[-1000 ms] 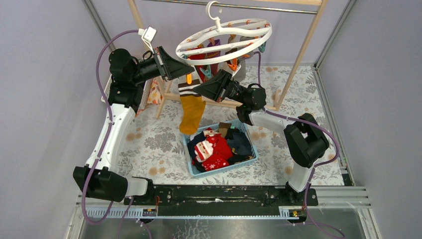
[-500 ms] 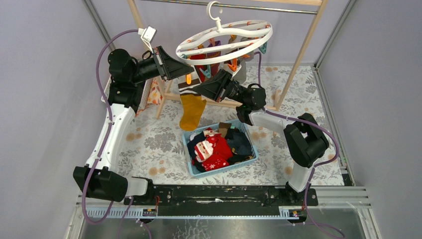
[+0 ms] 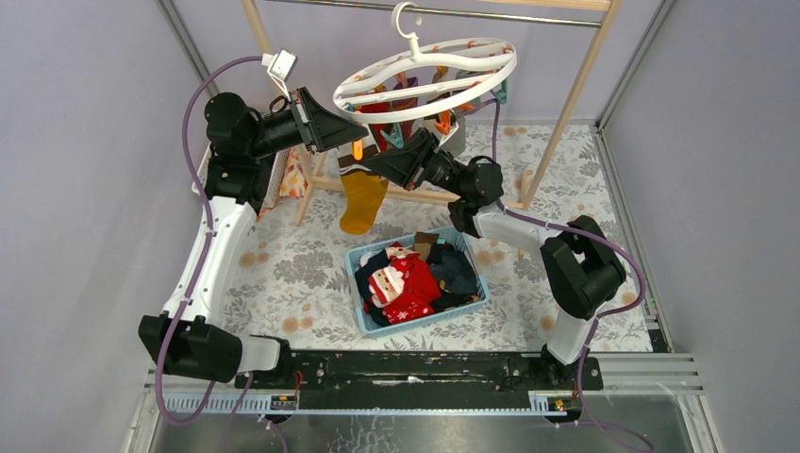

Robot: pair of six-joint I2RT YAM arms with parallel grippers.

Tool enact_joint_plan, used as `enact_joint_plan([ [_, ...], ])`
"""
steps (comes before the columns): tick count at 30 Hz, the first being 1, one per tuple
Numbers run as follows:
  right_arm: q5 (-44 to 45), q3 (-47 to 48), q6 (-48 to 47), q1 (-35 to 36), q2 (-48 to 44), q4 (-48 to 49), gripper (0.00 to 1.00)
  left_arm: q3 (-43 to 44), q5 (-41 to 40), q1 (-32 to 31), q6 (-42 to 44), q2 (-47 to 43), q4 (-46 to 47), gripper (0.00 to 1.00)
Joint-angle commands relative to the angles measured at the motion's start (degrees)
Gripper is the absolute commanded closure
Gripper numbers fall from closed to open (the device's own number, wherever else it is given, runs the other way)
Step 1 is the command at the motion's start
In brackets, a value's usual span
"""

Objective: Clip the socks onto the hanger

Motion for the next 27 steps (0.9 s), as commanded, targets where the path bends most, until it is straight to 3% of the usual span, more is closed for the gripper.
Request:
enact_joint_plan([
  [1,2.0,1.4,-3.5,0.6,-3.8,3.5,1.0,1.4,2.6,0.0,2.8,-0.6,1.4,0.96],
  [9,1.6,1.3,-0.8,0.5,-3.4,7.7,1.0,2.7,0.5,0.0,8.3,-0.8,-2.8,0.97],
  [22,0.6,3.7,-4.1,0.9,-2.4,1.7,1.0,2.1,2.1,0.0,4.6,-0.6,0.5,0.96],
  [27,0.8,4.3,-4.9,1.2,-2.7,1.0,1.0,1.9,1.9,0.0,5.0,-0.5,0.5,0.8],
])
